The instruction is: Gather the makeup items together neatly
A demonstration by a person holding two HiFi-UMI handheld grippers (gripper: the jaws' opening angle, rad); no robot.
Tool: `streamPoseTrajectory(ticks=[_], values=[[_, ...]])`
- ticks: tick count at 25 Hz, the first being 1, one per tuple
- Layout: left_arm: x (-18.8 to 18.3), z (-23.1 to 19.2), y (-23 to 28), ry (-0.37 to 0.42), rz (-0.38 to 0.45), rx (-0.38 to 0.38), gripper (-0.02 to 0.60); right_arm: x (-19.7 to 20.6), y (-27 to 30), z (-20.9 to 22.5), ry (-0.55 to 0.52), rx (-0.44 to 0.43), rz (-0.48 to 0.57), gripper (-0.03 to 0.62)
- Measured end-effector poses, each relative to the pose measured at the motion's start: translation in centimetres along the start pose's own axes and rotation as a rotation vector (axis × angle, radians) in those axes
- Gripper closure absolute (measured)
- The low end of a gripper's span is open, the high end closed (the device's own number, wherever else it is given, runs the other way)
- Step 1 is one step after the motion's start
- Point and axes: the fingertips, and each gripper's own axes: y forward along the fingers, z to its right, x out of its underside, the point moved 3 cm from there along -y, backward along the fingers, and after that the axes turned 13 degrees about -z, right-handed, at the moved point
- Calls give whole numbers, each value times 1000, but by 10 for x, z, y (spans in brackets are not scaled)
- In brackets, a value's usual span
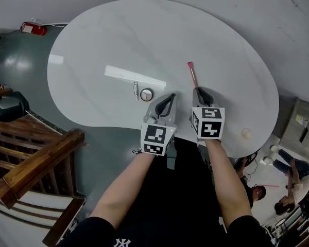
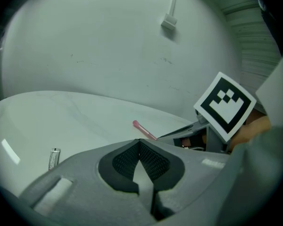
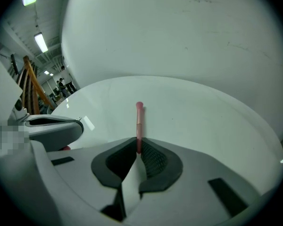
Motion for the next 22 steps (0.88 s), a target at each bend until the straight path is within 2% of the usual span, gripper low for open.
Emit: streamPoseTrajectory(ticks=[4, 9, 22], values=[[1, -1, -7, 3, 4, 1, 574, -1, -10, -9, 77, -41, 36, 553], [7, -7, -20, 10, 3, -4, 574, 0, -17, -32, 115, -83, 69, 553], [24, -39, -51, 11, 14, -24, 574, 18, -5, -94, 236, -175, 68, 553]])
